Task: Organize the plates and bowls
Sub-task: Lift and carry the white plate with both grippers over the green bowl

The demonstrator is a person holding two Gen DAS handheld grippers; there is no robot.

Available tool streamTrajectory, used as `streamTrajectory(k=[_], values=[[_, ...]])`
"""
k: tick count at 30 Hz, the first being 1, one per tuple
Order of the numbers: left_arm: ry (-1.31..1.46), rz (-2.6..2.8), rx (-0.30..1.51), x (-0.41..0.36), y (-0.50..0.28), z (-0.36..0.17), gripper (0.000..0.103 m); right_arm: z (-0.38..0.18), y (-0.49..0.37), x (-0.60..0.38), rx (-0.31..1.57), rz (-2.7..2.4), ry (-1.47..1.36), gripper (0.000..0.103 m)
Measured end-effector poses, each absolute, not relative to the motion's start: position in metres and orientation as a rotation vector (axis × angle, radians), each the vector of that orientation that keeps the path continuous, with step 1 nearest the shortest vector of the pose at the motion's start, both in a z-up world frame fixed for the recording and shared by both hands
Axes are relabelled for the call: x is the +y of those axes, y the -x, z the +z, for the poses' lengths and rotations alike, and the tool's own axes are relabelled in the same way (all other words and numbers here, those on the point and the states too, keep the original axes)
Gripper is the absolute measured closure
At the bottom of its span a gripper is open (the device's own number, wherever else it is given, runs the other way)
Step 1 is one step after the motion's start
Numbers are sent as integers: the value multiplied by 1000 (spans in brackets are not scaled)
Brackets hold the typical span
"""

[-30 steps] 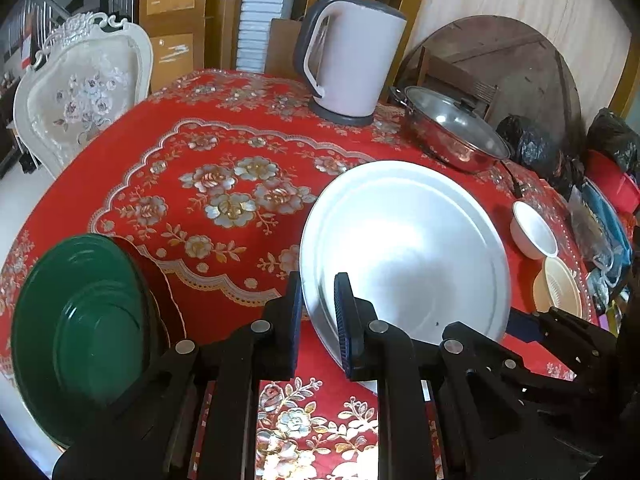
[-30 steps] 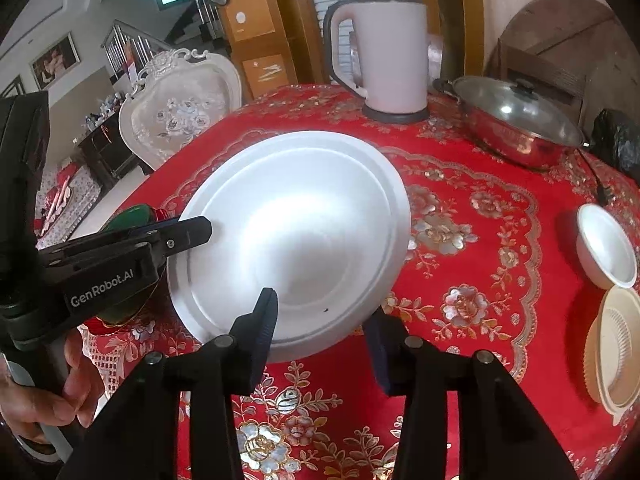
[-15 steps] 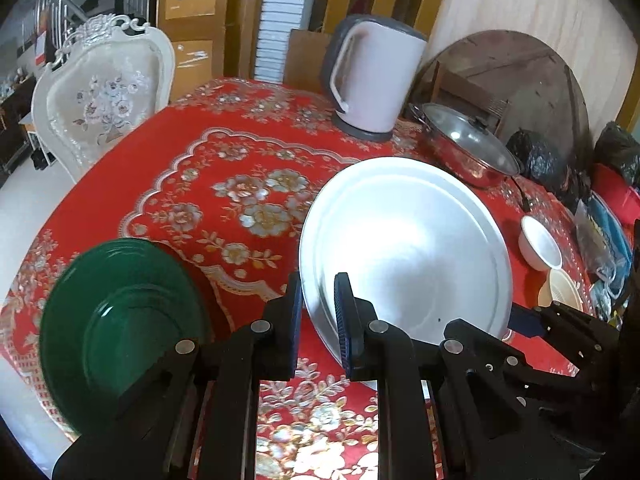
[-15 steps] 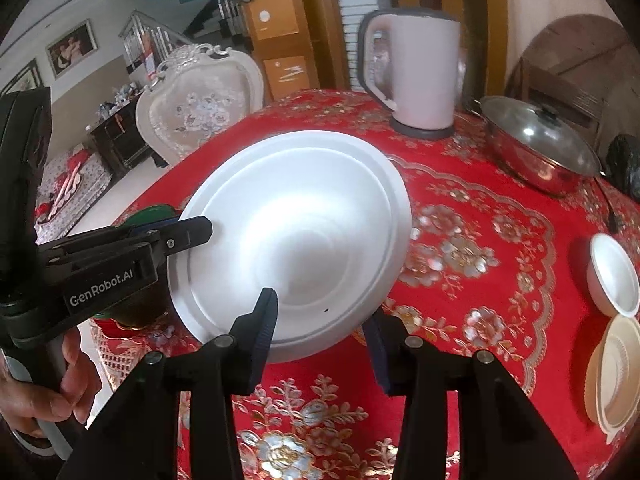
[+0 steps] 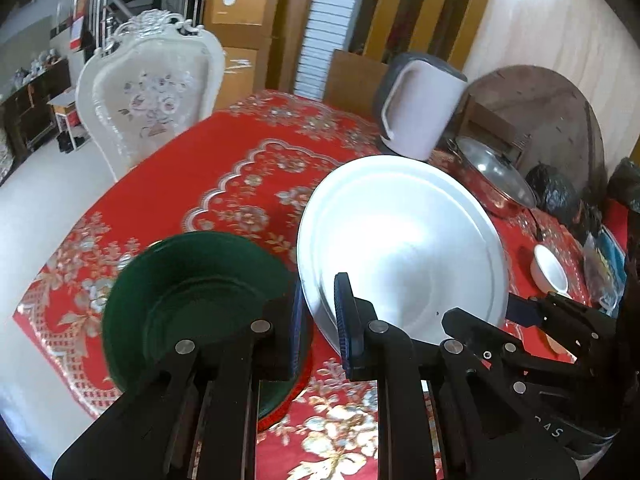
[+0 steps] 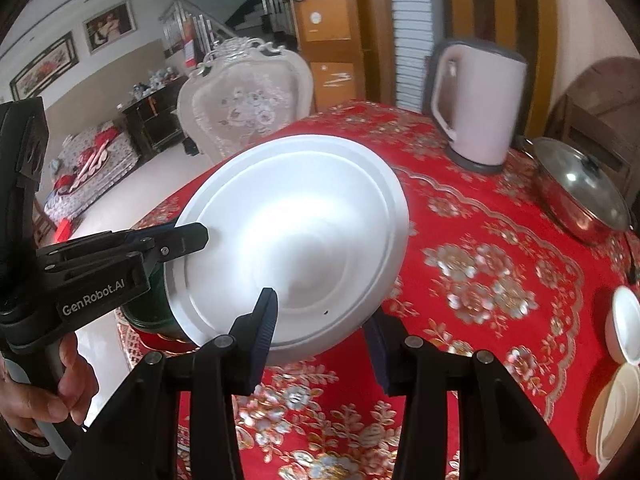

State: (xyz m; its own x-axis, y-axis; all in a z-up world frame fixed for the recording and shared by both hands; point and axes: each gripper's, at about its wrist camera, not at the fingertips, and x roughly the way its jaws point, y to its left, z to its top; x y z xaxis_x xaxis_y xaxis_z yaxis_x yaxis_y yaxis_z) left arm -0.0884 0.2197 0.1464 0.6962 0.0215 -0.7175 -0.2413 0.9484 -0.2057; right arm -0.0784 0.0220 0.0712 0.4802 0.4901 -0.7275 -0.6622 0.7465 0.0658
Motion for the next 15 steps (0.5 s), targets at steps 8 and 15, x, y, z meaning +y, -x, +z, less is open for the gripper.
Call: streamTrajectory(k=[8, 15], values=[[334, 209, 760, 252, 118, 151, 88, 73, 87, 57, 791, 785, 281, 59], [378, 264, 762, 279, 143, 142, 88, 64, 95, 92, 807, 849, 330, 59]])
